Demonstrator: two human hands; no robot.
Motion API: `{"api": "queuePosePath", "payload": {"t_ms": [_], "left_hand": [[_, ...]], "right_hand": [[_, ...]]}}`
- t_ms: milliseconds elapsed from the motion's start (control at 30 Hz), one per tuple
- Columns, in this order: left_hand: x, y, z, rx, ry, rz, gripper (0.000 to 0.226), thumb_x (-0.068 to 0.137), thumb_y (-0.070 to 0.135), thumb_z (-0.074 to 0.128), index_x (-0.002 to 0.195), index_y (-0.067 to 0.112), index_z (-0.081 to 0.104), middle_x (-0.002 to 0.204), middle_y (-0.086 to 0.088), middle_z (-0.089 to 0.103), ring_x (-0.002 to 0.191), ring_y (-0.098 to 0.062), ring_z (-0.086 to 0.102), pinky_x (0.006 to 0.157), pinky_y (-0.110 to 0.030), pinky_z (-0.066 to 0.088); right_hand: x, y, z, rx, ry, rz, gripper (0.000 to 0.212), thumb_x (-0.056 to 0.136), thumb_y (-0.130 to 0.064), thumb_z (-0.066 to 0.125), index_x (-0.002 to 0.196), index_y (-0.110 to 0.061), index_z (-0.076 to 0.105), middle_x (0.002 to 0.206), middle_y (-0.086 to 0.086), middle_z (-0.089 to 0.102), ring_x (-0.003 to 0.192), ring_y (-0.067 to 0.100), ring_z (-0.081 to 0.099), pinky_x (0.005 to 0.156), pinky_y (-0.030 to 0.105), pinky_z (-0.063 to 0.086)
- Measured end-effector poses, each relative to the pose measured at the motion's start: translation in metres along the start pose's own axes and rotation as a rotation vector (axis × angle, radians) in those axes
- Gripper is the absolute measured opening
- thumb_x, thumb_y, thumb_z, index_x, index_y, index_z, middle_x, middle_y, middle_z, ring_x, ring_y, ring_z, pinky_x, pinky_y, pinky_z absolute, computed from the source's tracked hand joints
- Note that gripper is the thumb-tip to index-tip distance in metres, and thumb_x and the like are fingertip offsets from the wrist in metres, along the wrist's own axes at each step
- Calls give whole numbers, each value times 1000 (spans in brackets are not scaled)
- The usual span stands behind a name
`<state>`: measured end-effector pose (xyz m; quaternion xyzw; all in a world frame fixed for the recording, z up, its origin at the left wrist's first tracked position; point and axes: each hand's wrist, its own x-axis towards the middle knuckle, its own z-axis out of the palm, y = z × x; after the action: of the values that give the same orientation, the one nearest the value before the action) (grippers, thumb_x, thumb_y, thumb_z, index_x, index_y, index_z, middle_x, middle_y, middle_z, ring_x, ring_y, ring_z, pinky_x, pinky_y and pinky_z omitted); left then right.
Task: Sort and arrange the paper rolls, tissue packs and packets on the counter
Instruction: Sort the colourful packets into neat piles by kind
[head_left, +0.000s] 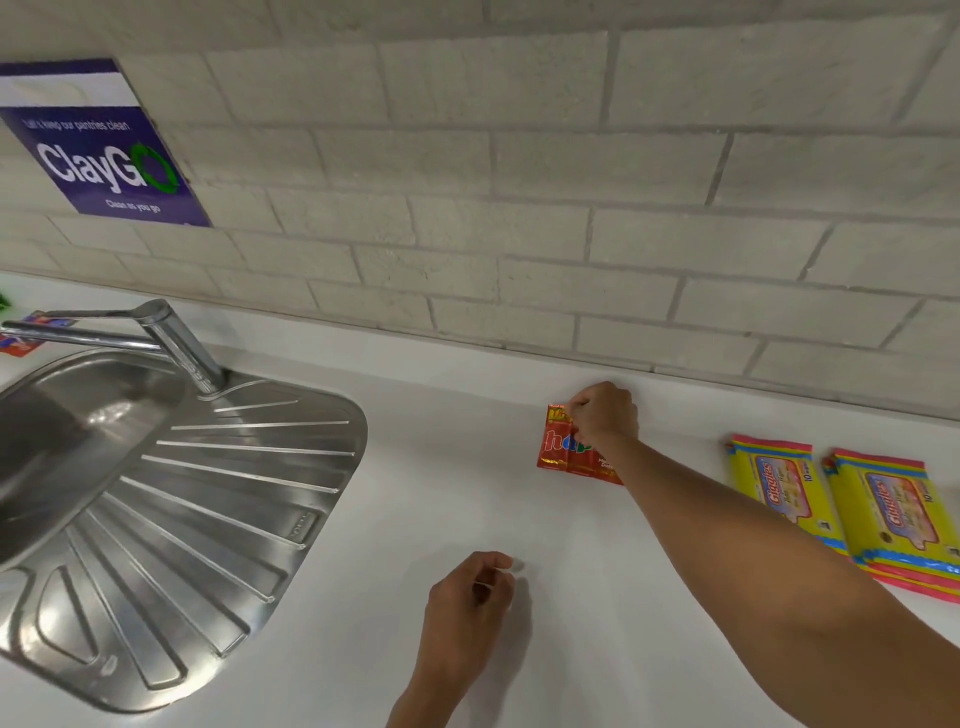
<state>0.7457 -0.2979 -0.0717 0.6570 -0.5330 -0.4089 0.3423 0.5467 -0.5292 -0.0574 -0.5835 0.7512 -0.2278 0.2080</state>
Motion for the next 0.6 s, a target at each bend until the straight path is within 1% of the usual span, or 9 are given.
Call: {"api": "queuePosePath", "payload": {"t_ms": [33, 100, 167, 233, 300, 400, 467, 533, 600], "left_hand": [[0, 0, 0, 1, -1, 2, 16, 92, 20, 66, 97, 34, 72, 83, 17, 73, 77, -5, 69, 73, -17, 52], [0, 0, -1, 7, 1, 8, 17, 92, 19, 65, 96, 35, 72, 83, 17, 73, 77, -5, 69, 72, -16, 52], [0, 0, -1, 14, 2, 6, 17, 92, 20, 65, 96, 35, 71, 83, 17, 72, 77, -4, 68, 72, -15, 51], [1, 1, -1, 32, 1, 9, 16, 93, 22, 65, 97, 36, 71, 84, 19, 72, 80, -3, 68, 73, -15, 51], [2, 1, -1, 53, -8, 11, 15, 93, 24, 64, 98, 38, 70, 86, 20, 72, 83, -2, 68, 74, -15, 52], [4, 0, -1, 83, -11, -2, 13, 94, 28, 63, 99, 38, 70, 88, 21, 72, 85, 0, 67, 77, -18, 53], [3, 1, -2, 110, -10, -11, 12, 93, 31, 63, 100, 39, 70, 89, 22, 72, 85, 2, 67, 79, -19, 53], [3, 1, -1, 114, -13, -10, 13, 93, 30, 63, 99, 39, 70, 88, 24, 72, 84, 3, 67, 79, -19, 52], [3, 2, 1, 116, -13, -5, 14, 92, 28, 64, 98, 39, 69, 85, 23, 72, 82, 1, 67, 78, -21, 52]], "right_hand": [[2, 1, 0, 25, -4, 2, 16, 91, -23, 68, 91, -10, 77, 88, 6, 75, 67, 14, 68, 53, 24, 51], [5, 2, 1, 103, -12, 10, 12, 90, -22, 70, 90, -11, 77, 84, 6, 75, 67, 16, 70, 64, 36, 61], [6, 4, 0, 144, -10, 2, 11, 88, -21, 72, 91, -11, 76, 83, 7, 75, 70, 19, 71, 71, 41, 62], [4, 7, -3, 141, -2, -29, 12, 90, -19, 70, 92, -10, 76, 85, 8, 75, 72, 20, 71, 75, 42, 62], [-1, 11, -7, 114, 8, -74, 12, 92, -18, 67, 93, -9, 76, 89, 7, 75, 75, 19, 69, 78, 39, 60], [-17, 16, -12, 41, 23, -159, 18, 95, -20, 61, 94, -10, 75, 92, 5, 75, 77, 15, 66, 71, 29, 54], [-30, 18, -12, -46, 31, -241, 21, 96, -27, 57, 96, -13, 73, 92, 3, 73, 81, 15, 64, 68, 28, 51], [-44, 20, -10, -138, 46, -367, 21, 95, -30, 57, 99, -16, 72, 96, 0, 70, 94, 18, 59, 73, 32, 51], [-56, 23, -5, -216, 36, -523, 21, 92, -29, 60, 106, -18, 73, 106, -1, 69, 109, 24, 55, 85, 38, 47]]}}
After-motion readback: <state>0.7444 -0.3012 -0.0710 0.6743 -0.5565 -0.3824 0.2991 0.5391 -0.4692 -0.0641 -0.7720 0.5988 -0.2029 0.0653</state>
